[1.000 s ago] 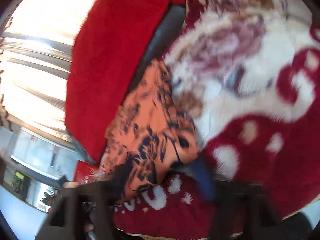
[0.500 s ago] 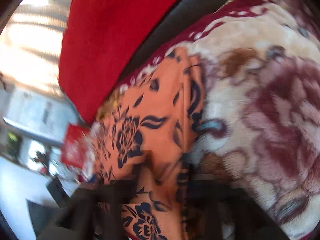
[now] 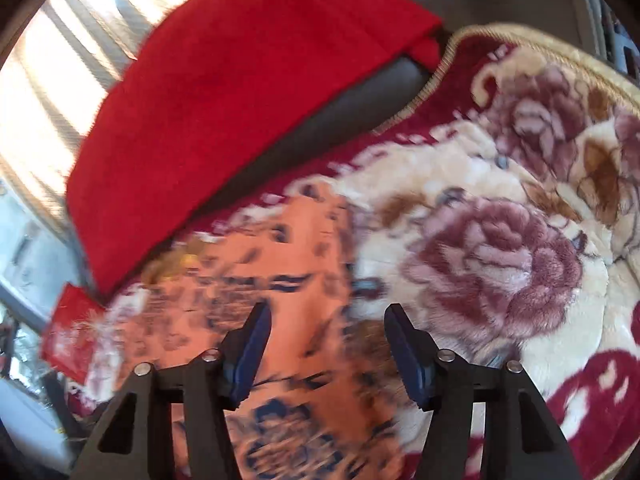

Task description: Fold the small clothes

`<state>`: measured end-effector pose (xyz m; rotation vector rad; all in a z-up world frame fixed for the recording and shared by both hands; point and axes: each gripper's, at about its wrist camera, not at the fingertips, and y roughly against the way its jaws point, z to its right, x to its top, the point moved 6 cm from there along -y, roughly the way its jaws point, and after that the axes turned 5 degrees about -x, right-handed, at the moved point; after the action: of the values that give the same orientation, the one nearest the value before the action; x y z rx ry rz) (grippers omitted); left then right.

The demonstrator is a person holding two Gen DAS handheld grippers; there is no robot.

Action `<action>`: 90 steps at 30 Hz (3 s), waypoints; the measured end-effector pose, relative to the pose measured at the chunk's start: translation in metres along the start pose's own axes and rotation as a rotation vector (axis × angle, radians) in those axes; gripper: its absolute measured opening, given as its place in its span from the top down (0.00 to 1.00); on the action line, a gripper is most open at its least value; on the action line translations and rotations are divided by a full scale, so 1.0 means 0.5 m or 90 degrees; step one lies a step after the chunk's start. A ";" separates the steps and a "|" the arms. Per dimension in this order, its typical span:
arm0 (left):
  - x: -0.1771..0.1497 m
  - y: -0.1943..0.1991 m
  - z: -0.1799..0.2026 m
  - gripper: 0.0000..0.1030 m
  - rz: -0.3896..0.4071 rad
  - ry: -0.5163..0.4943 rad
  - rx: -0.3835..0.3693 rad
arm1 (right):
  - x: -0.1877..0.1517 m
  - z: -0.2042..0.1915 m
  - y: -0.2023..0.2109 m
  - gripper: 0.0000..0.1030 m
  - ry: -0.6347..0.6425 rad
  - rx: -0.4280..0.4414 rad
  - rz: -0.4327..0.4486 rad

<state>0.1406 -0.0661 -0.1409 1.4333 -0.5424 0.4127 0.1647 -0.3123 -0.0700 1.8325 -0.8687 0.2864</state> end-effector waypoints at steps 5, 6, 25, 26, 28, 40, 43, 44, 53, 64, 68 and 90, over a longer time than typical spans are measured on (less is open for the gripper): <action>-0.003 -0.003 0.003 0.21 0.001 0.003 0.000 | -0.048 -0.081 0.027 0.29 0.019 0.164 -0.024; -0.003 -0.004 0.004 0.21 0.001 0.004 0.001 | -0.068 -0.089 0.005 0.29 0.018 0.190 -0.049; -0.014 0.071 -0.083 0.20 0.030 0.091 0.009 | -0.076 -0.100 -0.028 0.21 -0.039 0.215 -0.084; -0.030 0.049 -0.102 0.20 -0.006 0.094 0.026 | -0.084 -0.102 -0.039 0.20 -0.035 0.208 -0.090; -0.048 0.029 -0.126 0.20 -0.029 0.126 -0.007 | -0.107 -0.080 -0.094 0.20 -0.045 0.176 -0.126; -0.037 0.037 -0.125 0.20 -0.034 0.122 0.004 | -0.037 -0.200 -0.089 0.19 -0.023 0.232 -0.154; -0.039 0.035 -0.124 0.19 -0.032 0.116 0.005 | -0.027 -0.228 -0.162 0.19 -0.043 0.233 -0.211; -0.039 0.035 -0.124 0.19 -0.030 0.114 0.006 | -0.021 -0.229 -0.187 0.19 -0.057 0.227 -0.218; -0.040 0.031 -0.127 0.16 -0.024 0.112 -0.001 | -0.005 -0.213 -0.258 0.20 -0.117 0.194 -0.216; -0.038 0.037 -0.128 0.16 -0.027 0.116 0.008 | -0.240 -0.027 0.010 0.20 -0.148 0.217 -0.155; -0.033 0.064 -0.127 0.16 0.000 0.132 0.016 | -0.263 0.078 0.044 0.18 -0.257 0.208 -0.103; 0.020 0.058 -0.049 0.16 0.026 0.081 0.033 | -0.179 0.094 0.007 0.31 -0.301 0.177 -0.044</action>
<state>0.1347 -0.0393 -0.1131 1.4372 -0.4615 0.5496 0.0900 -0.3161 -0.1378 2.2319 -1.1263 -0.0841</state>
